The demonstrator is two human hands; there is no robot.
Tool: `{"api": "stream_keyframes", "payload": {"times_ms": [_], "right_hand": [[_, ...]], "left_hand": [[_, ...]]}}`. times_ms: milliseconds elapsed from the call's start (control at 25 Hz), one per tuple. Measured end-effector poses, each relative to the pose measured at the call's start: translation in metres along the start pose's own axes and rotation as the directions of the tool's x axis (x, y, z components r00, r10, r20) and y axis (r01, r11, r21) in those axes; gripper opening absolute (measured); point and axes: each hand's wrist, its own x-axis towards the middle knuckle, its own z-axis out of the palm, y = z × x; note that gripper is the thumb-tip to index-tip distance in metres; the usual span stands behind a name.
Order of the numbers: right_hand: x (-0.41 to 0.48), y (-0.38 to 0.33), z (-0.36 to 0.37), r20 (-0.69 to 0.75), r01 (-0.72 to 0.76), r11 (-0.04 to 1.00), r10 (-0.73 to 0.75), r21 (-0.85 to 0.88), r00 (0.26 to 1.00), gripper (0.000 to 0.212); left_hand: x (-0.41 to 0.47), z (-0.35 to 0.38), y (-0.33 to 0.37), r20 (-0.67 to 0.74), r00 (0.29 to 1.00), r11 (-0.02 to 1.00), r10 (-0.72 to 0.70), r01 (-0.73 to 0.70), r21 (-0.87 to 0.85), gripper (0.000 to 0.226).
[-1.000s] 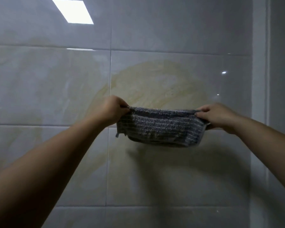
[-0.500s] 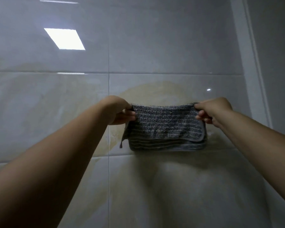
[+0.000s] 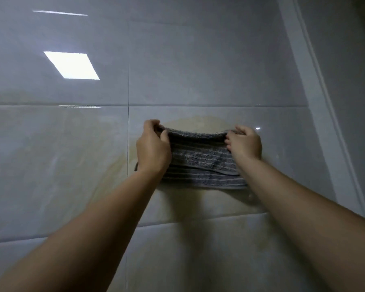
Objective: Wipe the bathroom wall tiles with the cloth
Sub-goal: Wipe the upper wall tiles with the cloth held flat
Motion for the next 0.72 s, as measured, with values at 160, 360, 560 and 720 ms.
{"api": "stream_keyframes", "payload": {"times_ms": [160, 360, 560, 720], "right_hand": [[-0.010, 0.046, 0.004, 0.224, 0.607, 0.754, -0.565, -0.251, 0.794, 0.022], [0.005, 0.080, 0.011, 0.483, 0.739, 0.296, -0.600, -0.606, 0.637, 0.054], [0.026, 0.062, 0.017, 0.559, 0.727, 0.191, -0.522, -0.659, 0.644, 0.066], [0.052, 0.022, 0.048, 0.523, 0.672, 0.184, -0.495, -0.717, 0.694, 0.063]], "left_hand": [[-0.009, 0.020, -0.035, 0.164, 0.868, 0.770, 0.469, -0.493, 0.405, 0.038], [0.001, 0.029, -0.061, 0.373, 0.791, 0.425, 0.486, -0.586, 0.690, 0.061], [0.020, 0.032, -0.059, 0.330, 0.850, 0.442, 0.411, -0.502, 0.743, 0.069], [0.070, 0.029, -0.040, 0.306, 0.875, 0.454, 0.376, -0.461, 0.762, 0.074]]}}
